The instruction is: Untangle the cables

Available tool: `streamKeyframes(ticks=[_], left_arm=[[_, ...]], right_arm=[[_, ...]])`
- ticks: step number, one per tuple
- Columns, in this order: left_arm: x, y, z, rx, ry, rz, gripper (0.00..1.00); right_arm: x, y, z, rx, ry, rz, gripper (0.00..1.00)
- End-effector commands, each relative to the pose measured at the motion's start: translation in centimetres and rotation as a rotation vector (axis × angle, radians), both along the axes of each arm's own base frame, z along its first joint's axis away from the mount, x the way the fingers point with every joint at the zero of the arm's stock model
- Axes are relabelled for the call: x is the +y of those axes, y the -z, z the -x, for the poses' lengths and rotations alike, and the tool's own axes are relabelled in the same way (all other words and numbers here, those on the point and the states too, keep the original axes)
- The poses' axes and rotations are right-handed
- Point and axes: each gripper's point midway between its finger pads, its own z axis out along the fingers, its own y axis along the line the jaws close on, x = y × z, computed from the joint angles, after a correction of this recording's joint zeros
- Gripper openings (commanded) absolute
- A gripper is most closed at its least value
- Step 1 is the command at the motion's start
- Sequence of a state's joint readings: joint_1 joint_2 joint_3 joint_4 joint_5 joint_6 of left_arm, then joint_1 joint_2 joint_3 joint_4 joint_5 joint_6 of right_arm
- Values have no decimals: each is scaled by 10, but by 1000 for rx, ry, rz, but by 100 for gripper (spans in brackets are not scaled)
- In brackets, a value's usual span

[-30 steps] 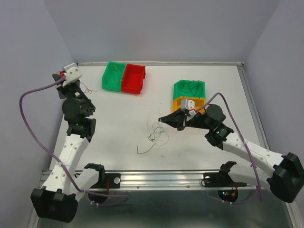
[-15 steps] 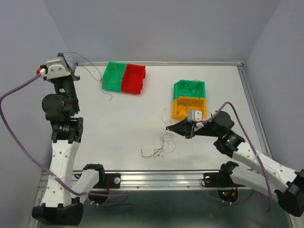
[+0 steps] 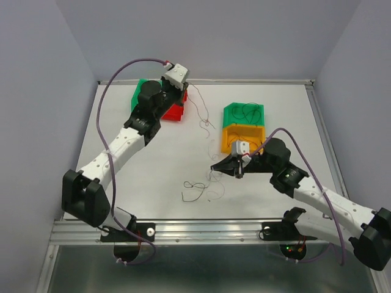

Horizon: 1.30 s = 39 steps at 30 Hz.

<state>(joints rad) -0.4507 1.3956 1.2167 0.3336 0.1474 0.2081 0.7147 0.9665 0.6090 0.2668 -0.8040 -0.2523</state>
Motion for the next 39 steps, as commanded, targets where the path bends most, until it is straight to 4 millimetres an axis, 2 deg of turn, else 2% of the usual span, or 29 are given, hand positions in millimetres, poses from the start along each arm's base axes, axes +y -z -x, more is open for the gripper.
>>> streamKeyframes(ticks=[1,3,5,6,8,9,11,12,13,15,16,17,18,20,21,22,24,25,30,32,37,39], left_arm=[[-40,-56,-2,-144,112,43,0],[-58,-45,-4,-126,157,30,0],[-80,-30,-4,-109,213,11,0],[-91,-21,-3,-99,247,1,0],[-109,-20,5,-102,282,-1,0],[-114,-18,5,-97,281,-2,0],[-130,-21,16,-98,311,8,0],[-137,-19,21,-96,336,6,0],[-142,-20,24,-98,351,7,0],[-156,-18,35,-97,394,7,0],[-162,-12,34,-87,407,3,0],[-168,-14,35,-90,421,7,0],[-175,-5,34,-74,437,2,0],[-181,-1,29,-48,428,27,0],[-182,-6,25,-52,412,38,0],[-187,5,20,-25,408,43,0],[-191,6,14,-20,401,61,0],[-195,14,11,-9,406,58,0],[-203,14,7,-36,413,82,0],[-204,9,7,-45,418,87,0],[-205,-7,15,-69,449,101,0],[-207,1,16,-60,459,86,0]], right_arm=[[-9,-39,22,-146,-76,-89,17],[-12,-42,27,-159,-79,-101,39],[-15,-44,28,-164,-68,-111,51],[-17,-49,30,-173,-58,-126,68],[-20,-54,25,-154,-5,-153,77],[-23,-64,25,-178,19,-188,80],[-27,-67,18,-163,76,-217,81],[-31,-77,21,-191,88,-252,82],[-31,-78,19,-188,96,-262,83],[-41,-91,20,-198,145,-337,83],[-50,-102,16,-205,208,-392,83],[-56,-108,15,-200,243,-429,84],[-61,-110,13,-179,276,-467,84],[-75,-119,6,-166,365,-535,84],[-84,-126,9,-181,383,-571,84],[-86,-122,10,-153,388,-584,84],[-101,-131,13,-143,437,-651,84],[-107,-133,12,-136,459,-675,84],[-145,-138,15,-87,576,-839,85],[-160,-139,6,-55,658,-894,87],[-169,-137,-12,-3,766,-907,88],[-164,-134,-21,14,787,-878,88]])
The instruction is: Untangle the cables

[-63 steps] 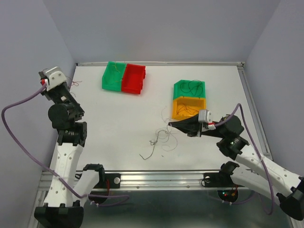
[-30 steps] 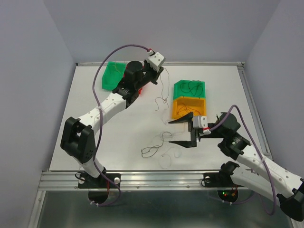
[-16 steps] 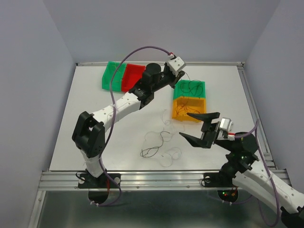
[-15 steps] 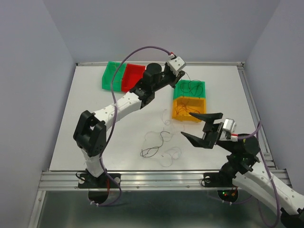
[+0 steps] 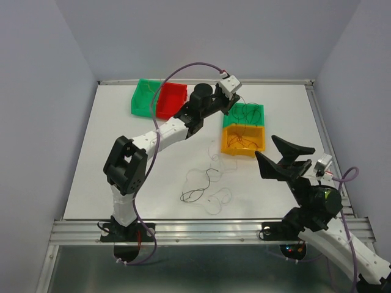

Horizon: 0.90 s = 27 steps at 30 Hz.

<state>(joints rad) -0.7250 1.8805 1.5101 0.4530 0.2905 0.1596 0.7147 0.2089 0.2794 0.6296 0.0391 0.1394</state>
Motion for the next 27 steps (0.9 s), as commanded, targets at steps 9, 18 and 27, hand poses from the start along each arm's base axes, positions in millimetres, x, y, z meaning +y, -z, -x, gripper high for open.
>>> streamKeyframes(ticks=[9,18,27], left_arm=[[-22,31,-7,-24,10,-25,0],[-36,85,12,8,43,-157,2],[-47,118,40,-18,47,-261,2]], right_arm=[[5,0,-27,98,49,-18,88],[-38,8,-45,228,229,-186,83],[-74,56,-101,556,642,-163,63]])
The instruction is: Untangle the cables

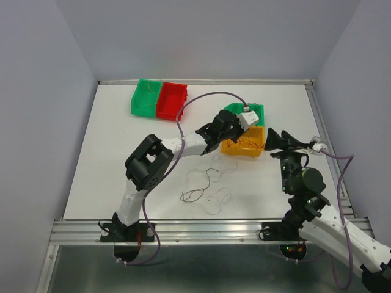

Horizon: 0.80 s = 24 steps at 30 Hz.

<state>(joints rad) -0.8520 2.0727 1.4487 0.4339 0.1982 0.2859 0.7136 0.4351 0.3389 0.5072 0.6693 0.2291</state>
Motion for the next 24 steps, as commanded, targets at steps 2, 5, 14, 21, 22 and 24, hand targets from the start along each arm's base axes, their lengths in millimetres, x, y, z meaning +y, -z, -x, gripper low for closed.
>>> streamKeyframes(ticks=[2,5,14,21,22,24], left_arm=[[-3,-21,7,-74,-22,13,2],[1,-15,0,-51,-73,-2,9],[20,-47,-14,-114,-173,-3,68],[39,-88,0,-155,-154,-9,76],[38,-80,6,-141,-121,-27,82],[46,-87,22,-143,-53,-51,90]], right_arm=[[-15,-11,-23,157,183,-7,62],[-12,0,-32,203,218,18,61],[-19,-6,-18,150,181,-32,54],[-24,-10,-14,144,192,-20,55],[-23,-9,-15,147,193,-16,55],[-21,-11,-17,152,193,-5,55]])
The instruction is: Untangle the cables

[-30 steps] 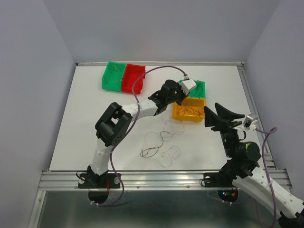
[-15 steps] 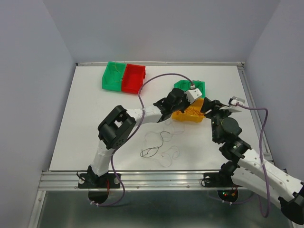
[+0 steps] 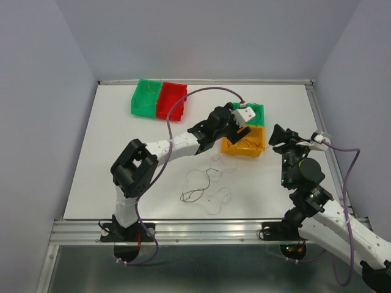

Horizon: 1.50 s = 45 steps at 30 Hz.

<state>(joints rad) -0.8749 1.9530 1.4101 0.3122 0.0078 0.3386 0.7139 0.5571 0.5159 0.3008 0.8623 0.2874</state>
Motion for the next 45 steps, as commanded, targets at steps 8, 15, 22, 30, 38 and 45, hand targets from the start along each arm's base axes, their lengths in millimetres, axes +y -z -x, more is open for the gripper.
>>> streamKeyframes(ticks=[8,15,22,30,38,45], left_arm=[[51,-7,117,139,515,-229,99],[69,23,134,150,469,-203,99],[53,56,139,187,307,-269,99],[37,78,138,213,278,-321,88],[37,91,132,236,245,-363,70],[39,113,138,293,280,-430,41]], right_arm=[[11,-10,-6,10,-38,42,61],[19,-14,0,-4,-103,27,62],[22,-12,4,-11,-136,15,67],[31,-6,-3,15,-154,5,68],[32,-6,-4,13,-155,-5,68],[26,-9,4,-16,-158,-24,68]])
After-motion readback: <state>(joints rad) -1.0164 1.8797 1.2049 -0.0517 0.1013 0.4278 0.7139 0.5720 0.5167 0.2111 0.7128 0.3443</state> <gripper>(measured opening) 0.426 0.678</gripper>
